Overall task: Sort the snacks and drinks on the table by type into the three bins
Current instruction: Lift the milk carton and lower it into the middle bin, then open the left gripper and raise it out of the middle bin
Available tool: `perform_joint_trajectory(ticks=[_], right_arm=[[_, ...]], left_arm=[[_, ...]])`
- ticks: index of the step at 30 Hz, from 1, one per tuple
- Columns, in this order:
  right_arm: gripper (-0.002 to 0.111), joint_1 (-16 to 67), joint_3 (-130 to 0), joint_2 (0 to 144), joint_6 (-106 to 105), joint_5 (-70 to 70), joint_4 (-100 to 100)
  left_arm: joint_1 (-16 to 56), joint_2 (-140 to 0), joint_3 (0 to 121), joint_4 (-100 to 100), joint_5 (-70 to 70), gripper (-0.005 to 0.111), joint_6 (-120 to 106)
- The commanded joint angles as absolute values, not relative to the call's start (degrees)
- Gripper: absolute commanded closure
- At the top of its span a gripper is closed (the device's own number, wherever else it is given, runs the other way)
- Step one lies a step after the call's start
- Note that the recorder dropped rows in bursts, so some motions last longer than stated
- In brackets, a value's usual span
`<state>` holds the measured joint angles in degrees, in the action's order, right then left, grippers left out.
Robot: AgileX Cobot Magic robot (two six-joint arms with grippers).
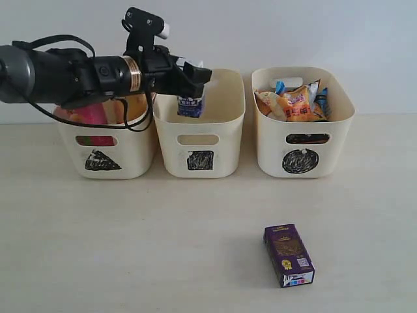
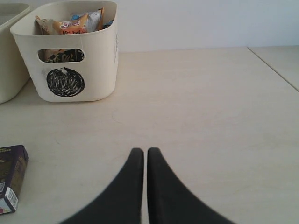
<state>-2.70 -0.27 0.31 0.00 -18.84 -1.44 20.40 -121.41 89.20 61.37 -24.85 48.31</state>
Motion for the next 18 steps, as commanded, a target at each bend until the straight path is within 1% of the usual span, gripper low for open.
perform_joint_trajectory(ticks=[1, 5, 7, 9, 11, 13, 18], right_arm=[[0.108, -2.7, 0.0, 0.0, 0.0, -18.6, -1.4], [0.108, -2.7, 0.0, 0.0, 0.0, -18.6, -1.4], [0.108, -2.7, 0.0, 0.0, 0.0, -18.6, -1.4], [0.108, -2.7, 0.0, 0.0, 0.0, -18.6, -1.4], [0.108, -2.7, 0.0, 0.0, 0.0, -18.6, -1.4], [0.108, -2.7, 0.0, 0.0, 0.0, -18.6, -1.4], [0.108, -2.7, 0.0, 0.0, 0.0, -18.6, -1.4]], left_arm=[[20.7, -122.0, 90.1, 60.2, -25.9, 0.074, 50.3], [20.7, -122.9, 90.1, 60.3, -26.1, 0.044, 51.0], [20.7, -122.9, 90.1, 60.3, -26.7, 0.032, 51.0], [20.7, -122.9, 90.1, 59.1, -26.7, 0.024, 51.0], [20.7, -122.9, 90.1, 59.1, -26.7, 0.018, 51.5], [20.7, -122.9, 90.1, 59.4, -26.7, 0.017, 51.9], [20.7, -121.5, 90.1, 63.6, -25.7, 0.022, 54.6]])
